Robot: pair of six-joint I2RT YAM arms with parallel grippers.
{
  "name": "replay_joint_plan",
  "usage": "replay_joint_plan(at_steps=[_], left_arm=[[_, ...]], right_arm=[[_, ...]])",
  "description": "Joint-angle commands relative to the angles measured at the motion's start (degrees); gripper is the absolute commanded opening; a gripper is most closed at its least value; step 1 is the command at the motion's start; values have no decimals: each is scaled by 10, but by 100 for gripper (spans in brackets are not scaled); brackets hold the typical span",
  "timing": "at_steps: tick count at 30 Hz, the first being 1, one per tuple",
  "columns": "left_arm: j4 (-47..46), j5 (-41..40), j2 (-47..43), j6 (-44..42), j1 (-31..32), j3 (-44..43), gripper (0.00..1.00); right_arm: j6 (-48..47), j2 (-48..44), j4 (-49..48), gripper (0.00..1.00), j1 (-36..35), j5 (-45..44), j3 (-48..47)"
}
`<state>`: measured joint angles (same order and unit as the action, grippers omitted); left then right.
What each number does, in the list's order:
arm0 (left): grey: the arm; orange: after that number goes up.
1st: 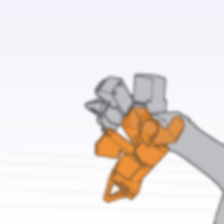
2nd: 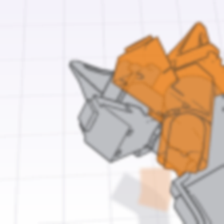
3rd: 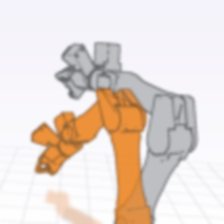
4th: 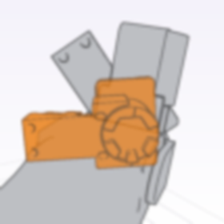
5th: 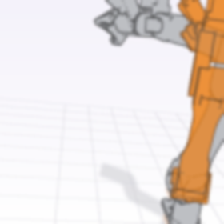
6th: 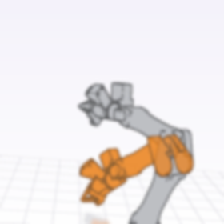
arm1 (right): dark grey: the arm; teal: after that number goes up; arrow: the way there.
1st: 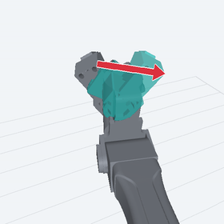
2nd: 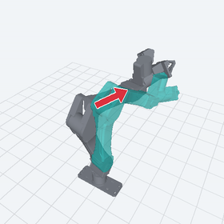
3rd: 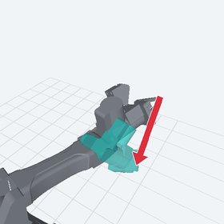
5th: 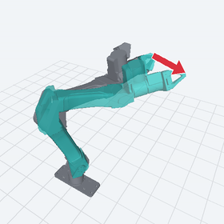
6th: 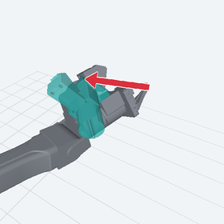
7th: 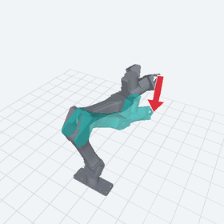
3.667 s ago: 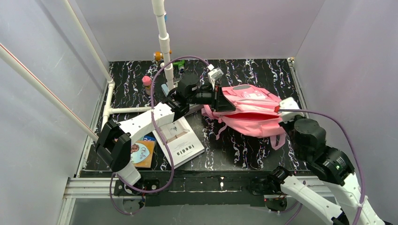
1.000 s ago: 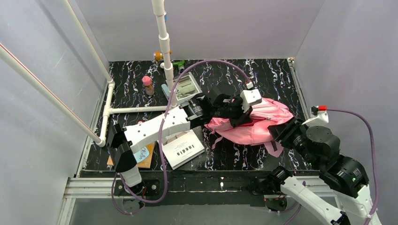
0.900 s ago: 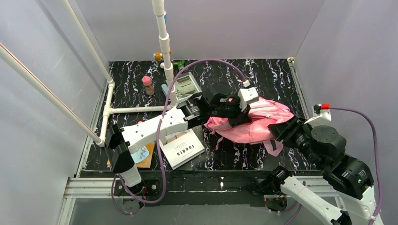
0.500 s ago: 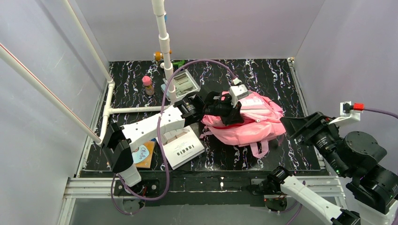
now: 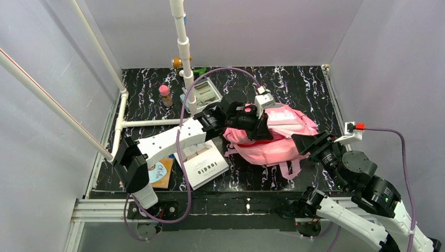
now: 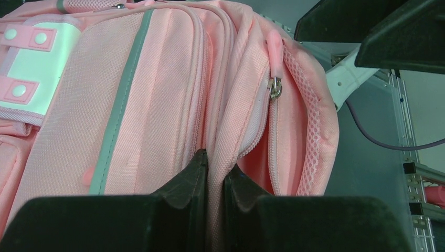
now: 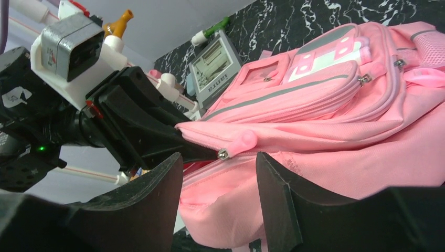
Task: Pack the student bag
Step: Unzip the student bag at the center of the board.
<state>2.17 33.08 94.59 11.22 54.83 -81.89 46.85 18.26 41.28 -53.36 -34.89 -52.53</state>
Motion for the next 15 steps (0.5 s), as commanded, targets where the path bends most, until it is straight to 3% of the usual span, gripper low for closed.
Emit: replay_joint_plan(at_steps=[1, 8, 15], left_arm=[[-54, 66, -65, 27, 2, 0, 0], [-57, 72, -74, 31, 2, 4, 0], [-58, 64, -67, 34, 3, -2, 0]], right_arm=[[1, 9, -25, 63, -6, -71, -24], [-3, 24, -36, 63, -15, -70, -16], [17, 23, -73, 49, -15, -17, 17]])
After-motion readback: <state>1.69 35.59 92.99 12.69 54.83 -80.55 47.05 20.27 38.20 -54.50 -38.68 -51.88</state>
